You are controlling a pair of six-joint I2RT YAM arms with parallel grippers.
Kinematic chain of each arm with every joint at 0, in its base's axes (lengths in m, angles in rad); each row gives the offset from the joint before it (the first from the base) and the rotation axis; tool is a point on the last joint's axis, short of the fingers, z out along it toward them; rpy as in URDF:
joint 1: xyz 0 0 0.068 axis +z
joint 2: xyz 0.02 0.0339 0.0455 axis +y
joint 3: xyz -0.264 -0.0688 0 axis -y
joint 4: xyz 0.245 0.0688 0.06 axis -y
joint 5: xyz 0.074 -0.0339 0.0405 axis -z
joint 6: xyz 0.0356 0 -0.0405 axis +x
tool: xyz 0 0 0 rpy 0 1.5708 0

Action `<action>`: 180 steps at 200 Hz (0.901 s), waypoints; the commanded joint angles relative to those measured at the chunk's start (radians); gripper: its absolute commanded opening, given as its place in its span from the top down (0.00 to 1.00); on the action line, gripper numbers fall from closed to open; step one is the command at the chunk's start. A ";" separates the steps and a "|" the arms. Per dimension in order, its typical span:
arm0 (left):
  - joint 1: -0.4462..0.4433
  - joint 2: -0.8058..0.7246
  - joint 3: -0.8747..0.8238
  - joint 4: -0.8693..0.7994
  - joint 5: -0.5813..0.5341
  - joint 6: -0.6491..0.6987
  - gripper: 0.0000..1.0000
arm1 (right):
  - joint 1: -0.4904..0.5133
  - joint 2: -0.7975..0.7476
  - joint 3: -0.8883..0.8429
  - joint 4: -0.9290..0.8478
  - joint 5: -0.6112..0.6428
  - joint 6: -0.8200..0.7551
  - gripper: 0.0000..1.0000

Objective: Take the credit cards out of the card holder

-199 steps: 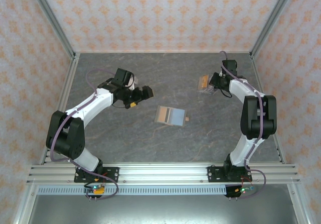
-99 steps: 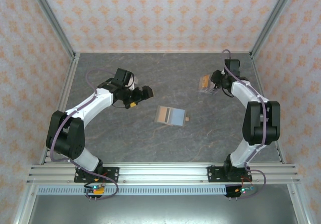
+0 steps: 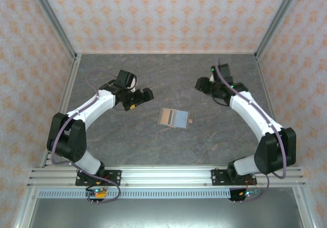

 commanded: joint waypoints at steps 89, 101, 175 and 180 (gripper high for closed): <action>0.023 -0.011 -0.001 -0.078 -0.100 -0.003 0.00 | 0.416 0.323 0.043 -0.019 0.200 0.265 0.54; 0.023 -0.012 -0.001 -0.080 -0.097 0.001 0.00 | 0.417 0.367 0.060 -0.025 0.189 0.264 0.56; 0.023 0.003 -0.012 -0.054 -0.031 -0.004 0.02 | 0.418 0.463 0.094 -0.112 0.253 0.253 0.61; 0.023 0.005 -0.013 -0.049 -0.021 -0.004 0.03 | 0.418 0.468 0.093 -0.115 0.255 0.254 0.61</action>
